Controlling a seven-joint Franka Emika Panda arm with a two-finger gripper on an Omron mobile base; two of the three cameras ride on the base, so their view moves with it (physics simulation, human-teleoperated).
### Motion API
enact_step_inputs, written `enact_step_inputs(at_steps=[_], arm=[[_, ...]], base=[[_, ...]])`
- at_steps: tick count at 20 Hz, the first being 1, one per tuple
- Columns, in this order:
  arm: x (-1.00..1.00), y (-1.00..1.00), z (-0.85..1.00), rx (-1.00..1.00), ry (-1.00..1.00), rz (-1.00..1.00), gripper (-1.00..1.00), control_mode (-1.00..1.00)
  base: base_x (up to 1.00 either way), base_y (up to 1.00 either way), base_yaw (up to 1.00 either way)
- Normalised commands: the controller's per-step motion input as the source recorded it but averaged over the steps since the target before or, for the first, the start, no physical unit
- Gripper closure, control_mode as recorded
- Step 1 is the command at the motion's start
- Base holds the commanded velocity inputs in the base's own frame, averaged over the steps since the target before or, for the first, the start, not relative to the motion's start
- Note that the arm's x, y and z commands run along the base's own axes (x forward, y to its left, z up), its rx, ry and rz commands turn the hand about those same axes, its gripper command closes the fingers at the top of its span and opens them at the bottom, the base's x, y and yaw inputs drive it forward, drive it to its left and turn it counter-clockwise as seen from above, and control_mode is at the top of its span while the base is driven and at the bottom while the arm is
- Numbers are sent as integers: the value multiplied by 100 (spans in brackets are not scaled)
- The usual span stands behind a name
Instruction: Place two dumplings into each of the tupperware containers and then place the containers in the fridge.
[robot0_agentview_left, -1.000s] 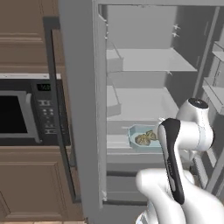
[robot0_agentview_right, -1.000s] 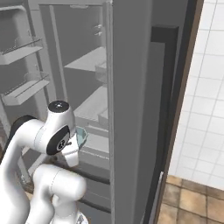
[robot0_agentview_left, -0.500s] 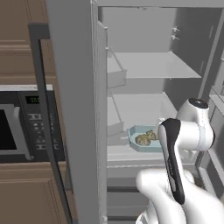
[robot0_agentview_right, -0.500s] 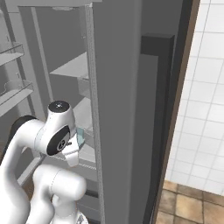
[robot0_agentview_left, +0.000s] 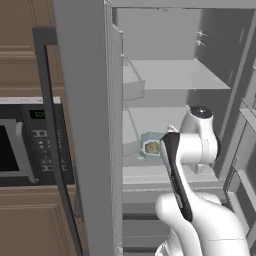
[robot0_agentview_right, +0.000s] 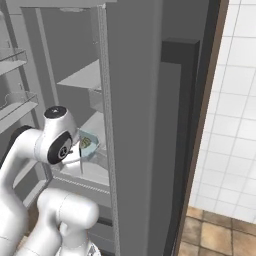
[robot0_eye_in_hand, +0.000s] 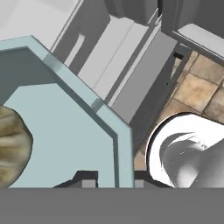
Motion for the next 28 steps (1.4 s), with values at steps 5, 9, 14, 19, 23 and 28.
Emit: enact_step_inputs(at_steps=[5, 9, 14, 19, 23, 28], arm=[[68, -36, 0, 6, -5, -27, 100, -100], [64, -57, 0, 14, -8, -23, 100, -100], [80, -36, 0, 13, -2, -20, 100, -100], [87, -2, -3, 1, 3, -12, 100, -100], [79, -33, -24, 1, 9, -6, 100, -100], [73, -39, -29, 3, 5, -2, 100, -100]], base=[[0, 0, 0], [0, 0, 0], [0, 0, 0], [0, 0, 0], [0, 0, 0], [0, 0, 0]])
